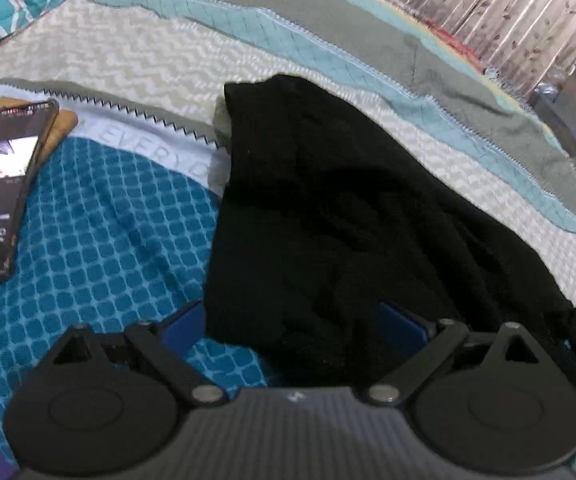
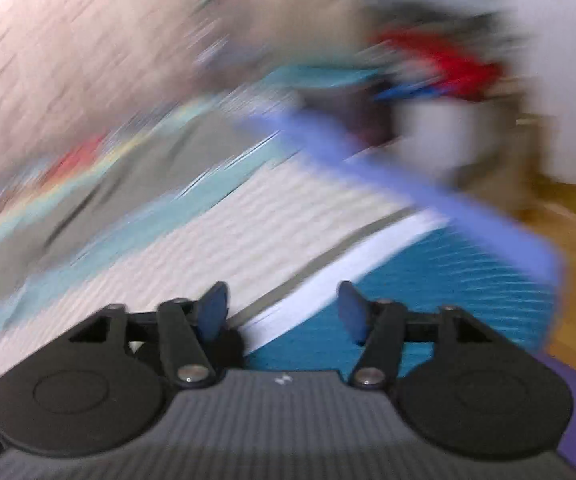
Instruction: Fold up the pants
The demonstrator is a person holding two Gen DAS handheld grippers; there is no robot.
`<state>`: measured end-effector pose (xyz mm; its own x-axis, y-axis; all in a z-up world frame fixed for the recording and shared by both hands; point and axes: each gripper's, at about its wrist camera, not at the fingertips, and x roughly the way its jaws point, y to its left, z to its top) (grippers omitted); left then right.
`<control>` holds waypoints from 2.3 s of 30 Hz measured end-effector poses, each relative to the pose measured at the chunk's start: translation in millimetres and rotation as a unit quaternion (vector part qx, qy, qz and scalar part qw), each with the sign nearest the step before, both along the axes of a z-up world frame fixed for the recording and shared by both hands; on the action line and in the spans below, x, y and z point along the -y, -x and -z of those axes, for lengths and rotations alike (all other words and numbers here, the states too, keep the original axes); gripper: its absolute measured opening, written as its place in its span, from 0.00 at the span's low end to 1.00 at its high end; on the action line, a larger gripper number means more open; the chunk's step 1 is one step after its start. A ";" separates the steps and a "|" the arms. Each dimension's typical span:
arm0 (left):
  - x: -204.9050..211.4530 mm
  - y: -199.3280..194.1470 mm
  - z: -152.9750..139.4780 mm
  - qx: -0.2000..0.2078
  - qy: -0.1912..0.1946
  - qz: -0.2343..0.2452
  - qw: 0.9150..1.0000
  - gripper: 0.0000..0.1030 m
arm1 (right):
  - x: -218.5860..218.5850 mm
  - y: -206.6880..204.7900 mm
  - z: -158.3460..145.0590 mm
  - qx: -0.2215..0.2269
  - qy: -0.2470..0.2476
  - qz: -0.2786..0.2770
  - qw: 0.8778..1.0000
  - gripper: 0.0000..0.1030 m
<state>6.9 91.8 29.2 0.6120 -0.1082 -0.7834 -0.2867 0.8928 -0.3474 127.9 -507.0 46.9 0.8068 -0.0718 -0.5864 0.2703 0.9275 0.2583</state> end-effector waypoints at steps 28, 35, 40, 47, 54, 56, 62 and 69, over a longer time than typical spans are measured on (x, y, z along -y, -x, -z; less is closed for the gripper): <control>-41.2 -122.7 -42.9 0.042 -0.138 -0.015 0.989 0.97 | 82.7 -76.6 58.4 -0.098 0.123 0.082 0.984 0.64; -24.3 -194.8 -1.0 -0.013 -0.157 0.007 0.987 0.96 | 67.4 -85.8 27.9 -0.034 -0.019 0.065 0.997 0.64; 2.4 -204.6 21.2 -0.022 -0.183 0.031 0.982 0.71 | 23.6 -137.7 34.5 -0.044 -0.030 0.010 0.999 0.64; 10.6 -203.6 22.3 -0.010 -0.198 0.042 0.979 0.51 | -19.7 -208.3 65.8 -0.103 0.002 0.014 0.995 0.63; 7.0 -199.3 18.4 0.003 -0.176 0.026 0.984 0.43 | -5.3 -231.1 88.2 -0.142 0.036 0.089 0.985 0.08; 3.1 -194.2 14.0 0.008 -0.159 0.015 0.987 0.42 | 2.5 -226.5 80.5 -0.117 0.017 0.081 0.990 0.07; -3.7 -159.8 -16.1 0.057 -0.127 0.010 0.990 0.41 | 26.9 -162.4 7.1 0.083 -0.095 0.049 0.991 0.05; -8.4 -140.7 -17.1 0.054 -0.127 0.013 0.990 0.41 | 76.9 -47.4 7.7 0.107 -0.050 0.105 0.987 0.07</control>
